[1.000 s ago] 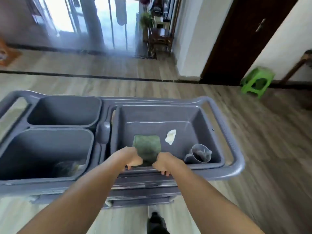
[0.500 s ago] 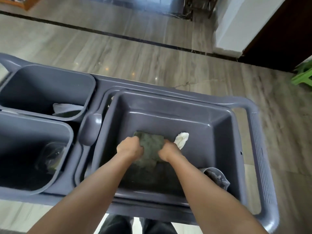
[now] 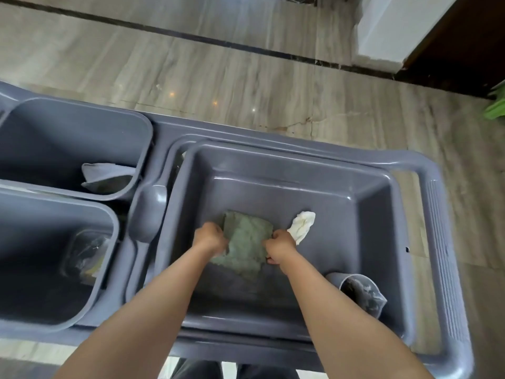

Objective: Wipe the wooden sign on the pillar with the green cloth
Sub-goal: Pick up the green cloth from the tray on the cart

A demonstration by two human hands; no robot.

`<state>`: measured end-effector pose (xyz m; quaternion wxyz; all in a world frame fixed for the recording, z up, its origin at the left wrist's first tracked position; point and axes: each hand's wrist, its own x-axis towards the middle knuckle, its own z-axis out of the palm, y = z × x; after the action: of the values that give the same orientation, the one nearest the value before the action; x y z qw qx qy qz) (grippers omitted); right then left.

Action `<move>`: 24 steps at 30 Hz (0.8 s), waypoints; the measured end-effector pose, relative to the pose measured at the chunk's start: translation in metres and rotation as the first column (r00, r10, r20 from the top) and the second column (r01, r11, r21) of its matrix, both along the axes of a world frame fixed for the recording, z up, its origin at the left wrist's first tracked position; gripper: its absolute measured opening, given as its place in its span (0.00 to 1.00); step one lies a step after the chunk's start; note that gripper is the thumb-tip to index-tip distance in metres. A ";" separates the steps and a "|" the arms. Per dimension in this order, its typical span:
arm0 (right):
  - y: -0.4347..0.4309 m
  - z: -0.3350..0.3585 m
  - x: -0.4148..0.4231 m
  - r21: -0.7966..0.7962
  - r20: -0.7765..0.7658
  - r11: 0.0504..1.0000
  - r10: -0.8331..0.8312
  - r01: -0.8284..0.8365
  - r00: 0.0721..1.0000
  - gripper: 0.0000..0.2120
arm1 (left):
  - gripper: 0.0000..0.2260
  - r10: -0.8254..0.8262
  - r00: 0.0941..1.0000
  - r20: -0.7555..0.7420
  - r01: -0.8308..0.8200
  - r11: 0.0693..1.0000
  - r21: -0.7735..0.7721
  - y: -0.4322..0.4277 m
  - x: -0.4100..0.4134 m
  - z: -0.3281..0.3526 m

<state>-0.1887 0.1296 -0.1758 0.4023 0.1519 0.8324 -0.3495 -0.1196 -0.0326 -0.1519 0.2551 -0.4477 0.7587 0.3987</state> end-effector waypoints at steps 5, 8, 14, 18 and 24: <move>-0.003 0.001 0.008 0.084 -0.056 0.993 0.084 -0.080 0.995 0.14 | 0.12 -0.112 0.993 0.043 0.115 0.989 -0.097 -0.012 0.000 -0.001; -0.009 -0.001 0.011 0.131 -0.111 0.990 0.063 -0.048 0.992 0.14 | 0.12 -0.129 0.991 0.046 0.134 0.982 -0.130 -0.004 0.001 -0.006; 0.003 0.001 0.015 -0.020 -0.074 0.997 -0.078 0.077 0.994 0.16 | 0.05 0.166 0.986 -0.002 -0.166 0.986 0.031 0.006 0.004 -0.011; 0.014 0.019 0.022 -0.183 -0.022 0.948 -0.267 0.259 0.963 0.10 | 0.04 0.233 0.972 -0.007 -0.220 0.926 0.306 0.007 0.004 0.005; 0.030 0.075 0.048 -0.468 0.165 0.650 -0.601 0.599 0.782 0.06 | 0.14 0.224 0.969 -0.103 -0.096 0.727 0.680 0.012 -0.007 0.059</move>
<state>-0.1409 0.1594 -0.1009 0.2869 0.3088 0.6171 -0.6645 -0.1264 -0.0210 -0.0930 0.2945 -0.3525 0.5426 0.7033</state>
